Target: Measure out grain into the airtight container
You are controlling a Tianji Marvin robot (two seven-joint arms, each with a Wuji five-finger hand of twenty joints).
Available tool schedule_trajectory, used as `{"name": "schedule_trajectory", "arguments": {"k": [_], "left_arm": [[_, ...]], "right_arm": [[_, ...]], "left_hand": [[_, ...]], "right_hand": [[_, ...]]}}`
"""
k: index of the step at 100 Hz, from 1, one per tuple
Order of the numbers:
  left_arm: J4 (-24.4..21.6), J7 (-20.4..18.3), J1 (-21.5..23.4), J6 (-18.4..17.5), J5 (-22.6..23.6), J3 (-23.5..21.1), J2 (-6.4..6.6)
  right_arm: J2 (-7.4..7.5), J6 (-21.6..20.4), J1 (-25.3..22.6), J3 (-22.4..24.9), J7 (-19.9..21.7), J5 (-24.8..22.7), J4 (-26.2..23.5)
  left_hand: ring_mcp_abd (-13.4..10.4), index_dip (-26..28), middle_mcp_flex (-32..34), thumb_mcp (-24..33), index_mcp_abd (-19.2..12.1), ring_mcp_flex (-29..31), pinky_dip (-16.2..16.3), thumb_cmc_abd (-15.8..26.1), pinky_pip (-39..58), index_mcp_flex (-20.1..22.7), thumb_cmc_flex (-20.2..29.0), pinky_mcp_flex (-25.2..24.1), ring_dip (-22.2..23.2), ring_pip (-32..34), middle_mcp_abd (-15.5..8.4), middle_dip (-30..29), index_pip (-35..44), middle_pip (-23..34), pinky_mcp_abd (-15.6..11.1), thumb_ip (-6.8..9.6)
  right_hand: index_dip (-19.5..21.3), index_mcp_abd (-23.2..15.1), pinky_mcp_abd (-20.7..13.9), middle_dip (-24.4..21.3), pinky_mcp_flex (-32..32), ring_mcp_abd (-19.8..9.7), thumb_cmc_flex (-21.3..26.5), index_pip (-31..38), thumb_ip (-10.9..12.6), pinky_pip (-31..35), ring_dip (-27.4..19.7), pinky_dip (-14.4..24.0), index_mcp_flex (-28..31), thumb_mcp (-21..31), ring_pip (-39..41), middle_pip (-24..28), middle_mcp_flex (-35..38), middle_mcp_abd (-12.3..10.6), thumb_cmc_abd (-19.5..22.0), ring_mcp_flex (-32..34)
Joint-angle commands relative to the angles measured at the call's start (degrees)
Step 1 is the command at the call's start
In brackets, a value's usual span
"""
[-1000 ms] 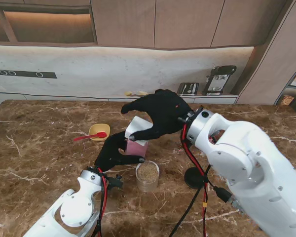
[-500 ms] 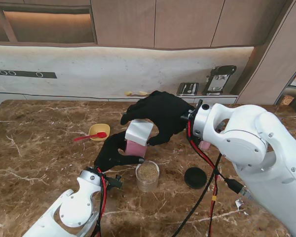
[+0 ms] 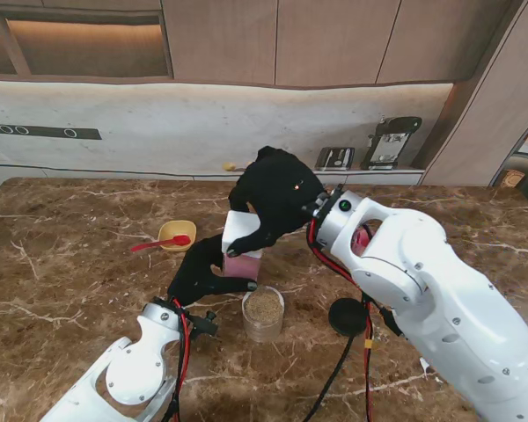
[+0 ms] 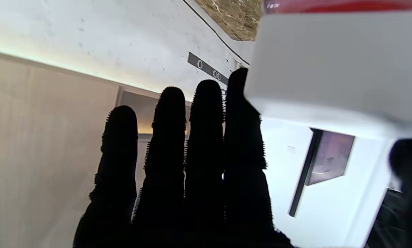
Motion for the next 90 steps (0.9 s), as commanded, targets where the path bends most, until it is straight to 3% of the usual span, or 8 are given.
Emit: {"name": "schedule_trajectory", "arguments": {"k": [1, 9, 18, 36, 49, 59, 79, 90], "left_arm": [[0.2, 0.0, 0.17, -0.01, 0.04, 0.38, -0.06], [0.22, 0.11, 0.19, -0.06, 0.07, 0.36, -0.08], [0.15, 0.19, 0.32, -0.08, 0.12, 0.21, -0.08], [0.04, 0.17, 0.45, 0.01, 0.27, 0.03, -0.04], [0.04, 0.15, 0.34, -0.07, 0.27, 0.02, -0.04], [0.05, -0.08, 0.28, -0.08, 0.21, 0.01, 0.01], [0.04, -0.35, 0.24, -0.12, 0.22, -0.17, 0.1], [0.03, -0.35, 0.22, -0.11, 0.32, -0.25, 0.1]], "right_arm": [[-0.4, 2.15, -1.16, -0.22, 3.9, 1.32, -0.66], [-0.54, 4.43, -1.97, -0.08, 3.69, 1.15, -1.32], [-0.77, 5.76, -2.96, 1.26, 3.11, 3.22, -2.06], [1.13, 3.09, -2.34, 6.95, 16.99, 18.46, -5.41], [2.82, 0.74, -0.12, 8.4, 25.07, 25.57, -5.68], [3.47, -0.43, 1.04, 8.08, 27.63, 26.5, -5.47], [3.96, -0.91, 2.73, 5.92, 29.93, 26.48, -4.53], [3.91, -1.41, 3.17, 4.8, 29.63, 25.37, -3.94]], "left_hand": [[-3.35, 4.82, 10.59, 24.94, -15.35, 1.02, 1.39, 29.16, 1.91, 20.19, 9.82, -0.65, 0.09, 1.56, -7.85, 4.06, 35.17, 14.78, -0.91, 5.75], [-3.43, 4.81, 10.59, 24.93, -15.37, 1.11, 1.39, 29.16, 1.9, 20.29, 9.85, -0.64, 0.1, 1.62, -7.84, 4.08, 35.17, 14.79, -0.91, 5.72], [-3.33, 4.8, 10.57, 24.92, -15.38, 1.1, 1.38, 29.17, 1.88, 20.29, 9.84, -0.67, 0.09, 1.62, -7.87, 4.09, 35.18, 14.79, -0.9, 5.71], [-3.18, 4.77, 10.68, 24.93, -15.28, 1.19, 1.38, 29.18, 1.85, 20.32, 9.81, -0.64, 0.08, 1.67, -7.82, 4.09, 35.15, 14.8, -0.71, 5.73], [-3.24, 4.79, 10.69, 24.96, -15.37, 1.21, 1.4, 29.22, 1.89, 20.28, 9.79, -0.58, 0.08, 1.69, -7.89, 4.06, 35.18, 14.79, -0.76, 5.78], [-3.38, 4.8, 10.7, 24.93, -15.45, 1.25, 1.4, 29.19, 1.9, 20.33, 9.75, -0.57, 0.07, 1.71, -7.91, 4.07, 35.2, 14.83, -0.76, 5.78], [-3.49, 4.82, 10.63, 24.94, -15.55, 1.23, 1.41, 29.21, 1.89, 20.19, 9.77, -0.58, 0.05, 1.67, -8.01, 4.08, 35.18, 14.81, -0.77, 5.77], [-3.55, 4.85, 10.62, 24.94, -15.57, 1.25, 1.4, 29.22, 1.89, 20.15, 9.75, -0.58, 0.05, 1.67, -8.09, 4.09, 35.21, 14.81, -0.85, 5.76]], "right_hand": [[-3.72, -3.17, 0.58, -1.44, 0.79, 1.67, -6.8, 0.31, 5.98, 3.03, 0.24, -2.01, 0.44, 1.79, -0.04, -0.58, 0.91, 0.22, 7.2, 2.29], [-7.64, -1.62, 0.7, -3.05, 0.5, 2.39, -11.92, -5.18, 7.09, 3.27, -0.5, -3.46, -5.0, 2.03, -1.16, -2.46, -1.49, 1.29, 12.95, 1.93], [-10.32, -2.94, 1.03, -4.58, -1.38, 2.83, -10.21, -11.81, 6.93, 2.12, -1.17, -4.45, -14.9, 0.8, -2.98, -4.82, -6.31, 1.41, 13.34, -0.43], [-11.54, -0.91, 0.5, -8.21, -10.59, 1.26, 17.29, -23.01, 7.1, -6.57, -4.34, -4.53, -32.38, 0.61, -11.21, -11.13, -25.72, 1.04, -3.77, -15.12], [-8.99, -2.62, 1.0, -9.6, -13.43, 1.08, 25.81, -26.15, 5.01, -12.87, -6.18, -1.61, -35.16, 24.4, -13.47, -11.99, -31.98, 1.67, -12.5, -20.79], [-5.64, -5.29, 0.83, -9.1, -15.68, 0.29, 29.67, -24.29, 5.13, -15.42, -6.44, -1.18, -34.73, 35.77, -13.65, -11.54, -33.3, 1.44, -15.24, -21.96], [-1.93, -8.2, 0.38, -8.02, -15.45, -0.33, 38.96, -22.06, 3.75, -15.82, -6.25, -0.66, -32.65, 40.74, -13.06, -10.64, -32.54, 0.62, -17.9, -21.2], [0.61, -9.33, 0.15, -7.31, -14.72, -0.72, 34.52, -19.71, 2.53, -15.32, -5.77, -0.43, -29.96, 34.69, -12.28, -10.03, -30.71, -0.06, -17.47, -20.05]]}}
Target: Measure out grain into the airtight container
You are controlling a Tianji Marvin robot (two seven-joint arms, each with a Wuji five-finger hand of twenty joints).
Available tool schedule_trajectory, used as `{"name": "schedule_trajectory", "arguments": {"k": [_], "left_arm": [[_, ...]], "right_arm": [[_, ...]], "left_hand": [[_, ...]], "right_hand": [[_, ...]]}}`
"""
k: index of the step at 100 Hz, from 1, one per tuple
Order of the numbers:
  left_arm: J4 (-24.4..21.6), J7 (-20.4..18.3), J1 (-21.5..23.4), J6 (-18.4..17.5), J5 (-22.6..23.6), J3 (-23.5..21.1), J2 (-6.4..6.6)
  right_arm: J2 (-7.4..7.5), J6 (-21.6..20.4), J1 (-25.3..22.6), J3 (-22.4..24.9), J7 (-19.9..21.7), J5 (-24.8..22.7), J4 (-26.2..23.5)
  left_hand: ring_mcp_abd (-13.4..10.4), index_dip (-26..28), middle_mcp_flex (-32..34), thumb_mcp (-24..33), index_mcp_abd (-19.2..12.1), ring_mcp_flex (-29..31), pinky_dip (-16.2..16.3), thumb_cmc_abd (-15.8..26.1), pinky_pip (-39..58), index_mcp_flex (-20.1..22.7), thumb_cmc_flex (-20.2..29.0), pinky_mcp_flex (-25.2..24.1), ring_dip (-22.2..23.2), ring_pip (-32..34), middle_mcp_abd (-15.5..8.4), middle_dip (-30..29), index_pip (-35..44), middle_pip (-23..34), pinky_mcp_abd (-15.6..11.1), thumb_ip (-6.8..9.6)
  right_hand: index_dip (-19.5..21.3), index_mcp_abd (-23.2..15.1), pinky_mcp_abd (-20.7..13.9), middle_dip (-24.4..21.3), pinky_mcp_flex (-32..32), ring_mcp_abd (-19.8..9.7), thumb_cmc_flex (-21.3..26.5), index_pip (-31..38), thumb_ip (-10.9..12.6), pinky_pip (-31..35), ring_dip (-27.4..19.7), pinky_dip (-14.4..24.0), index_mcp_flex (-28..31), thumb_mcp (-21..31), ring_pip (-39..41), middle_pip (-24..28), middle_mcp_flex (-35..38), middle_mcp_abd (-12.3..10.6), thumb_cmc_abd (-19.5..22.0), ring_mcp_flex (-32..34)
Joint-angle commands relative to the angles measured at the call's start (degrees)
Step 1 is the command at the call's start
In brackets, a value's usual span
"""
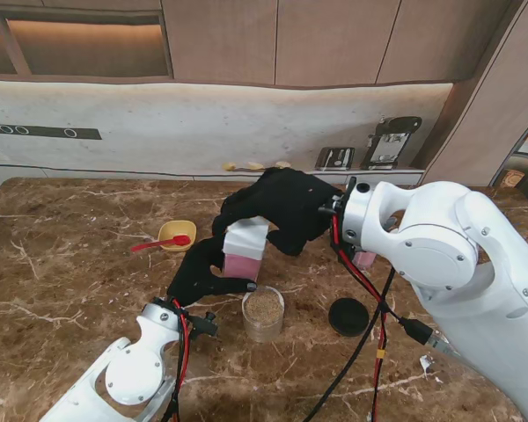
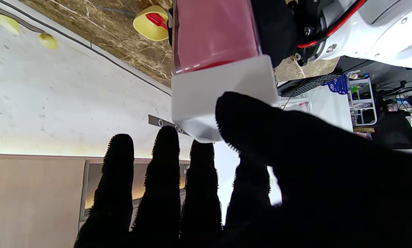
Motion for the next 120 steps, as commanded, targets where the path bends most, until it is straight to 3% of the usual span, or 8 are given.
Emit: {"name": "schedule_trajectory", "arguments": {"k": [1, 37, 51, 64, 91, 101, 111, 120], "left_arm": [[-0.03, 0.0, 0.12, -0.09, 0.18, 0.02, 0.07], [0.14, -0.06, -0.04, -0.41, -0.12, 0.27, 0.03], [0.3, -0.01, -0.19, -0.76, -0.29, 0.37, -0.02], [0.41, 0.07, -0.26, -0.91, -0.47, 0.49, -0.07], [0.37, 0.62, -0.06, -0.95, -0.34, 0.5, -0.2], [0.27, 0.59, 0.06, -0.99, -0.22, 0.3, -0.15], [0.18, 0.59, 0.2, -1.03, -0.14, 0.14, -0.13], [0.1, 0.49, 0.3, -1.03, -0.11, 0.04, -0.08]], "right_arm": [[0.01, -0.34, -0.09, -0.38, 0.5, -0.92, 0.75], [-2.04, 0.52, -2.32, -2.35, -9.86, -10.54, 1.69], [-3.43, 2.35, -3.69, -4.24, -17.86, -15.86, 2.86], [-4.1, 4.85, -4.0, -5.74, -21.31, -16.88, 3.7], [-5.11, 9.47, -6.03, -5.54, -26.77, -18.4, 2.36], [-4.92, 8.01, -6.63, -2.89, -25.8, -16.91, 1.08], [-3.61, 4.14, -5.88, 0.66, -16.9, -8.31, -0.16], [-1.9, 2.82, -4.2, 2.76, -7.81, -0.15, -0.74]], "left_hand": [[-3.54, 4.85, 10.61, 24.96, -15.56, 1.25, 1.4, 29.23, 1.89, 20.16, 9.77, -0.57, 0.05, 1.67, -8.08, 4.09, 35.21, 14.81, -0.84, 5.77], [-3.44, 4.84, 10.56, 24.89, -15.5, 1.2, 1.37, 29.11, 1.84, 20.26, 9.82, -0.57, 0.04, 1.63, -7.79, 4.13, 35.18, 14.79, -0.94, 5.66], [-3.42, 4.83, 10.58, 24.92, -15.32, 1.18, 1.36, 29.16, 1.83, 20.22, 9.87, -0.57, 0.02, 1.59, -7.77, 4.14, 35.16, 14.77, -0.9, 5.67], [-3.39, 4.83, 10.52, 24.94, -15.21, 1.17, 1.36, 29.19, 1.82, 20.31, 9.95, -0.57, -0.01, 1.56, -7.72, 4.16, 35.19, 14.77, -0.9, 5.69], [-3.34, 4.91, 10.6, 24.9, -15.27, 1.19, 1.33, 29.19, 1.73, 20.35, 9.89, -0.59, 0.0, 1.59, -7.76, 4.19, 35.31, 14.83, -0.7, 5.75], [-3.49, 4.94, 10.59, 24.9, -15.41, 1.2, 1.33, 29.21, 1.71, 20.31, 9.85, -0.58, 0.0, 1.6, -7.9, 4.19, 35.32, 14.82, -0.71, 5.75], [-3.48, 4.96, 10.65, 24.94, -15.44, 1.24, 1.32, 29.25, 1.7, 20.35, 9.85, -0.57, 0.01, 1.63, -7.91, 4.2, 35.34, 14.86, -0.77, 5.78], [-3.61, 5.01, 10.62, 24.93, -15.53, 1.24, 1.3, 29.23, 1.72, 20.32, 9.79, -0.51, 0.01, 1.64, -8.0, 4.18, 35.35, 14.88, -0.93, 5.81]], "right_hand": [[2.15, -1.77, -0.41, 1.08, 0.16, -1.25, -1.93, 1.71, -2.86, -0.32, -1.12, 1.7, 2.14, -1.5, 0.7, 0.8, 1.27, -1.22, 0.06, 0.31], [8.45, -1.23, -0.65, 4.91, 7.83, -1.03, -16.5, 20.34, -8.07, 7.0, 2.2, 4.58, 23.59, -30.17, 5.82, 5.66, 16.55, -1.35, 6.81, 9.36], [8.35, 1.47, -0.07, 7.4, 17.56, -0.31, -19.2, 23.51, -1.84, 18.9, 5.86, 4.73, 27.87, -40.31, 12.64, 9.35, 26.05, -1.15, 13.52, 20.91], [7.15, 3.4, -0.1, 7.48, 22.98, -0.35, -23.91, 20.61, -0.58, 28.51, 7.44, 2.24, 24.86, -34.74, 17.54, 9.9, 28.06, -0.58, 9.98, 27.09], [-2.0, 6.26, -1.12, 3.81, 21.87, 1.19, -37.73, 7.33, 0.03, 30.77, 5.57, -4.07, 12.26, -35.61, 15.04, 6.37, 21.5, 0.39, 25.7, 24.24], [-4.28, 5.95, 0.04, 1.98, 13.5, 1.49, -33.92, 3.84, 0.24, 20.12, 2.33, -6.23, 7.07, -37.03, 7.35, 3.3, 14.08, 0.07, 24.48, 15.47], [-5.43, 5.68, 1.09, -0.12, 5.57, 1.59, -17.55, -0.4, 2.3, 9.34, -1.34, -5.66, 0.97, -37.67, 0.96, 0.15, 5.08, -0.13, 16.71, 5.21], [-6.0, 3.53, 1.35, -1.76, 1.3, 2.05, -5.2, -4.38, 10.81, 2.22, -3.62, -4.11, -2.68, -37.11, -1.87, -1.66, -1.48, 0.41, 12.47, -1.97]]}}
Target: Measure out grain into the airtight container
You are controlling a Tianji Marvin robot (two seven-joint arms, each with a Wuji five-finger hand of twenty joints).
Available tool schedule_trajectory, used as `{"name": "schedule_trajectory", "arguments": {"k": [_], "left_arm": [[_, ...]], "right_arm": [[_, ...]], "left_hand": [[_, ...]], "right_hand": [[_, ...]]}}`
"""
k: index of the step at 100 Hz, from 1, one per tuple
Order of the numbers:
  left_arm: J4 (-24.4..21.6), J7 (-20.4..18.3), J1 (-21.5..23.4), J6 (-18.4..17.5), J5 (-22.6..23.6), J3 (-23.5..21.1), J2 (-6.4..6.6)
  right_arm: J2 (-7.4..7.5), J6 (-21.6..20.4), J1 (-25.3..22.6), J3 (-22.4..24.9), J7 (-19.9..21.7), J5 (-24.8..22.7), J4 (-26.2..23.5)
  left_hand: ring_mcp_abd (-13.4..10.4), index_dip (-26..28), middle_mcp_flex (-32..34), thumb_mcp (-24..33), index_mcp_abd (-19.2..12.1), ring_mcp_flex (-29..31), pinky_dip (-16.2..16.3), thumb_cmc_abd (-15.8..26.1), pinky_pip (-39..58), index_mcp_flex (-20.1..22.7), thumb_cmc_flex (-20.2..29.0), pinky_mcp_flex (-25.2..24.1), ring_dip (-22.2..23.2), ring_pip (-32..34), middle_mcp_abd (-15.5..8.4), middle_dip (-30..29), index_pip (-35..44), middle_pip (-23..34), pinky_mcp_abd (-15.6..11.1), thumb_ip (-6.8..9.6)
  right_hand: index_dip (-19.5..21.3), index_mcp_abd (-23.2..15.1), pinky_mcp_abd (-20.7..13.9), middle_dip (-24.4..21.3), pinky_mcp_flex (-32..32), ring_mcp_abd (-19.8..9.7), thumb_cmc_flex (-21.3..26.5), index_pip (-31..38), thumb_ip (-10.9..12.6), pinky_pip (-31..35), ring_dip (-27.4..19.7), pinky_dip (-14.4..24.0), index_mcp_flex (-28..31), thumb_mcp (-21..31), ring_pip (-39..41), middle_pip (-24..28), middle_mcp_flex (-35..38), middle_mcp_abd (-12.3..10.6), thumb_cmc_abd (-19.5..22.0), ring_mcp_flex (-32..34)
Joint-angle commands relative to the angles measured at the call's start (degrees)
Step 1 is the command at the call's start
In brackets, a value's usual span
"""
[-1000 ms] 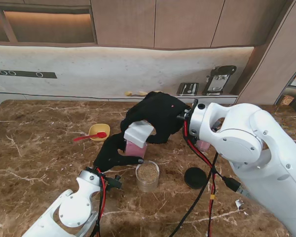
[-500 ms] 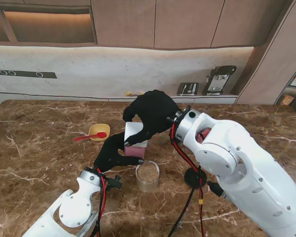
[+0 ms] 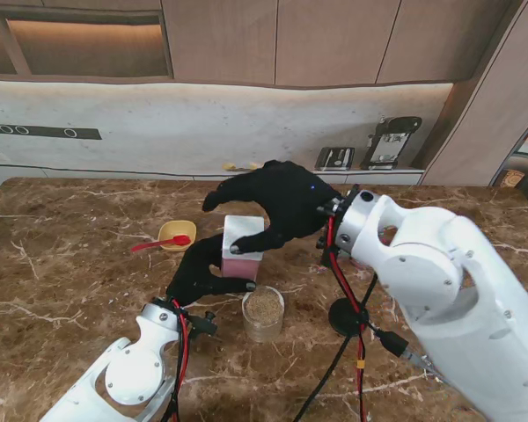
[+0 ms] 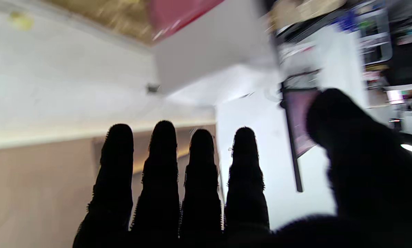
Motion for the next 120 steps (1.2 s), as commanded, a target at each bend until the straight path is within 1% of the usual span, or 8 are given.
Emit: {"name": "schedule_trajectory", "arguments": {"k": [1, 3, 9, 22, 53, 89, 109, 120], "left_arm": [[-0.26, 0.03, 0.39, -0.17, 0.16, 0.0, -0.05], [-0.26, 0.02, 0.4, -0.16, 0.16, -0.02, -0.04], [-0.3, -0.04, 0.42, -0.14, 0.13, -0.05, -0.03], [-0.33, -0.25, 0.41, -0.11, 0.15, -0.12, 0.04], [-0.23, -0.52, 0.32, 0.07, 0.18, -0.13, 0.1], [-0.1, -0.35, 0.18, 0.03, 0.12, 0.1, 0.03], [0.02, -0.25, 0.1, -0.4, 0.04, 0.25, -0.01], [0.08, -0.23, 0.04, -0.65, 0.03, 0.21, -0.02]], "right_arm": [[2.28, 0.36, 2.04, 0.34, 1.65, -0.67, -0.55], [2.61, 0.14, 2.46, 0.56, 3.31, 0.59, -0.55], [3.57, -0.71, 3.78, 0.95, 7.44, 3.19, -0.44], [4.4, -1.63, 5.08, 0.47, 10.78, 4.62, 0.0], [4.86, -4.92, 7.53, -3.68, 11.65, 3.9, 2.72], [3.88, -5.78, 7.19, -4.97, 6.96, -0.41, 3.58], [2.91, -5.84, 6.3, -5.81, 2.53, -4.67, 3.76], [2.44, -3.46, 5.99, -6.72, 1.03, -6.33, 3.83]], "left_hand": [[-3.76, 5.02, 10.61, 24.94, -14.89, 1.24, 1.29, 29.92, 1.72, 19.73, 9.69, -0.51, 0.01, 1.63, -7.75, 4.18, 35.37, 14.88, -0.91, 5.81], [-3.78, 5.03, 10.63, 24.93, -14.9, 1.27, 1.29, 29.93, 1.72, 19.73, 9.68, -0.51, 0.01, 1.64, -7.73, 4.18, 35.37, 14.89, -0.91, 5.81], [-3.75, 5.04, 10.63, 24.97, -14.91, 1.29, 1.29, 29.99, 1.72, 19.73, 9.72, -0.51, 0.01, 1.64, -7.73, 4.16, 35.39, 14.88, -0.91, 5.83], [-3.79, 5.08, 10.61, 24.96, -14.99, 1.27, 1.28, 29.97, 1.76, 19.66, 9.68, -0.42, 0.01, 1.63, -7.74, 4.14, 35.38, 14.89, -1.07, 5.83], [-3.72, 5.12, 10.59, 24.96, -14.71, 1.2, 1.22, 29.92, 1.69, 19.64, 9.79, -0.56, 0.02, 1.6, -7.49, 4.18, 35.36, 14.92, -0.99, 5.77], [-3.48, 5.08, 10.55, 24.9, -14.53, 1.21, 1.24, 29.92, 1.63, 19.66, 9.81, -0.56, 0.04, 1.6, -7.49, 4.23, 35.22, 14.89, -0.84, 5.71], [-3.57, 5.09, 10.61, 24.91, -14.67, 1.22, 1.26, 29.92, 1.62, 19.63, 9.76, -0.57, 0.04, 1.61, -7.56, 4.23, 35.21, 14.89, -0.73, 5.73], [-3.62, 5.1, 10.6, 24.93, -14.76, 1.24, 1.26, 29.92, 1.64, 19.6, 9.72, -0.51, 0.03, 1.62, -7.66, 4.2, 35.23, 14.88, -0.9, 5.76]], "right_hand": [[-0.73, -1.85, 0.68, -1.6, -3.04, 0.29, 5.72, -2.94, 7.77, -4.63, -2.35, 1.12, -3.09, 3.39, -2.16, -1.79, -4.21, 0.46, -3.35, -4.79], [-0.57, -2.1, 0.63, -1.78, -3.61, 0.33, 4.15, -3.41, 8.39, -5.87, -2.73, 1.7, -3.59, 13.14, -2.45, -1.91, -5.03, 0.72, -5.18, -5.77], [0.1, -4.33, -0.49, -2.0, -5.37, 0.01, 3.71, -3.92, -2.44, -8.81, -3.63, 2.32, -4.82, 37.78, -3.4, -2.54, -8.49, 0.8, -10.73, -9.2], [1.8, -8.27, -1.55, -1.39, -6.1, -0.52, 15.06, -2.66, -5.12, -10.14, -4.21, 2.43, -4.26, 46.21, -3.62, -2.04, -9.59, 0.81, -14.29, -11.06], [6.27, -13.04, -3.12, -0.84, -3.99, -3.28, 23.05, 0.68, -8.0, -8.53, -4.43, 3.45, -2.08, 40.59, -2.24, -1.03, -11.31, 0.22, -12.19, -12.72], [14.72, -11.36, -3.0, 2.1, -0.65, -4.52, 5.23, 12.17, -10.31, -4.75, -2.44, 5.63, 10.08, 22.2, 2.76, 4.37, -0.61, -1.96, -13.79, -7.21], [11.76, -9.2, -2.7, 10.04, 5.86, -6.09, 1.06, 17.55, -15.87, 2.48, 2.2, 7.62, 15.37, 18.26, 6.87, 8.85, 16.55, -4.48, -12.89, 5.28], [10.86, -5.19, -3.04, 13.18, 10.5, -5.02, -3.66, 18.79, -13.46, 7.89, 5.84, 8.94, 17.38, 15.4, 10.86, 12.05, 22.71, -4.04, -9.02, 11.78]]}}
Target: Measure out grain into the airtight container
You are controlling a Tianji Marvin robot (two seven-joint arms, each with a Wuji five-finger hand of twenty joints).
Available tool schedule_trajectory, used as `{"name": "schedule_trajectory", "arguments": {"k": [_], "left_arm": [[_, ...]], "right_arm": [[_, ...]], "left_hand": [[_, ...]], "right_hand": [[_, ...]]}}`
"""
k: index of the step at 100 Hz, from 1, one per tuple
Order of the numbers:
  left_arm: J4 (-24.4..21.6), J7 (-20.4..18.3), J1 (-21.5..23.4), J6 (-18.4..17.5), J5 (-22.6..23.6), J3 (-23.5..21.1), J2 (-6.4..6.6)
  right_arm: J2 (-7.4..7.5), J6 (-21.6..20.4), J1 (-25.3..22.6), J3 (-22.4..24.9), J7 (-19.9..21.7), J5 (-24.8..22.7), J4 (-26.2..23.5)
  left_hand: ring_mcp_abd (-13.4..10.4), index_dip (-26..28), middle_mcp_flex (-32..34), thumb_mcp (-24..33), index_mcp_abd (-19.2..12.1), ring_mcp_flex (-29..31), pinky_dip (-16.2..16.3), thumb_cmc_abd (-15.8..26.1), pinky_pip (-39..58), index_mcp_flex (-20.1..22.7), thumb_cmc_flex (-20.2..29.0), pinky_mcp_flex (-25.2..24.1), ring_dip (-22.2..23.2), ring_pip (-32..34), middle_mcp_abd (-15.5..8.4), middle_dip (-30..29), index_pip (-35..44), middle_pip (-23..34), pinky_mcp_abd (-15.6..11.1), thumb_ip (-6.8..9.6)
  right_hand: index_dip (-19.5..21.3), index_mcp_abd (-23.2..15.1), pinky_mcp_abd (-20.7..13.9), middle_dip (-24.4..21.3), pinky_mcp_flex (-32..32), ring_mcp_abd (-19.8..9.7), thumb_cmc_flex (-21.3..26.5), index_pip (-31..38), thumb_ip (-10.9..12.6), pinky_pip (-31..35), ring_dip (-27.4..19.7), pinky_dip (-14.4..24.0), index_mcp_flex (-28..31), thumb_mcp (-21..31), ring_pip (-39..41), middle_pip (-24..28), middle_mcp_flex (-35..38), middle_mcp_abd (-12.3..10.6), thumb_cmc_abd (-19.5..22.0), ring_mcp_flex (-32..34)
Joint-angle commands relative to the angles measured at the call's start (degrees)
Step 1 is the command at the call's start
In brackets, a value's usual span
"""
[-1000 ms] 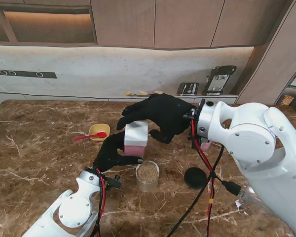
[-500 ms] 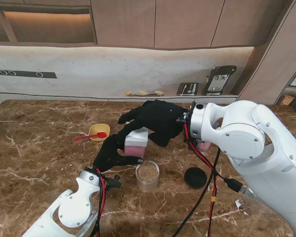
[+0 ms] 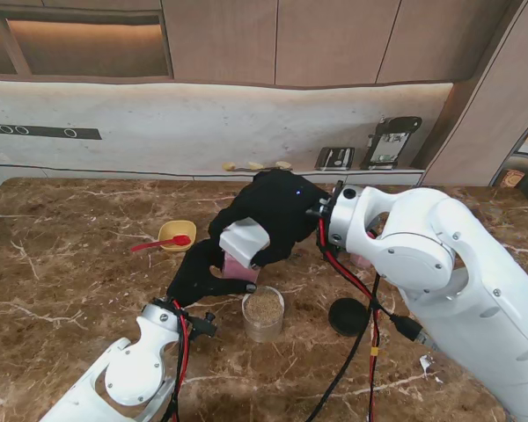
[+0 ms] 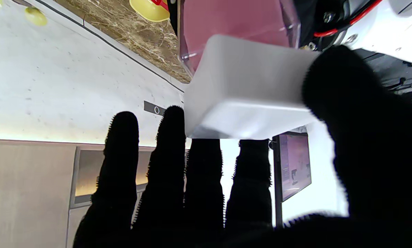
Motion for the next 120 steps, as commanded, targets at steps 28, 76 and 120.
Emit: {"name": "schedule_trajectory", "arguments": {"k": [28, 76, 120], "left_arm": [[-0.2, 0.61, 0.29, -0.45, 0.27, -0.03, -0.19], [-0.52, 0.83, 0.48, -0.45, 0.41, -0.26, -0.21], [-0.67, 0.86, 0.66, -0.32, 0.42, -0.35, -0.2]], "right_arm": [[-2.38, 7.63, -3.84, -3.02, -9.31, -11.94, -0.25], [-4.19, 16.0, -5.47, -7.91, -22.14, -23.43, 1.4], [-4.63, 20.13, -8.2, -6.88, -26.29, -27.24, -0.62]], "left_hand": [[-3.21, 5.12, 10.62, 24.94, -14.9, 1.21, 1.25, 29.96, 1.61, 19.61, 9.7, -0.5, 0.0, 1.57, -7.73, 4.18, 35.24, 14.88, -0.93, 5.76], [-3.08, 5.09, 10.6, 24.93, -14.72, 1.22, 1.21, 29.89, 1.57, 19.59, 9.73, -0.53, 0.0, 1.5, -7.57, 4.2, 35.22, 14.9, -1.02, 5.69], [-3.01, 5.04, 10.64, 24.92, -14.67, 1.28, 1.25, 29.89, 1.62, 19.69, 9.74, -0.5, 0.03, 1.55, -7.55, 4.21, 35.21, 14.89, -0.83, 5.7]], "right_hand": [[-1.03, 4.02, 0.79, 6.63, 9.86, 2.21, -6.26, 12.88, 6.24, 21.37, 9.41, 1.13, 14.97, -10.05, 14.25, 11.66, 17.12, -1.08, 16.02, 14.85], [-13.5, 10.34, 1.7, 5.28, 22.96, 2.47, -9.23, 13.91, 8.48, 37.99, 7.92, -5.76, 19.2, 0.14, 26.48, 26.02, 32.22, -2.14, 17.68, 30.71], [-15.79, 6.95, 0.33, -1.8, 10.77, 4.27, -29.97, 4.13, 11.86, 25.56, 4.65, -8.77, 6.51, -13.82, 9.62, 6.47, 16.95, 0.65, 34.41, 16.01]]}}
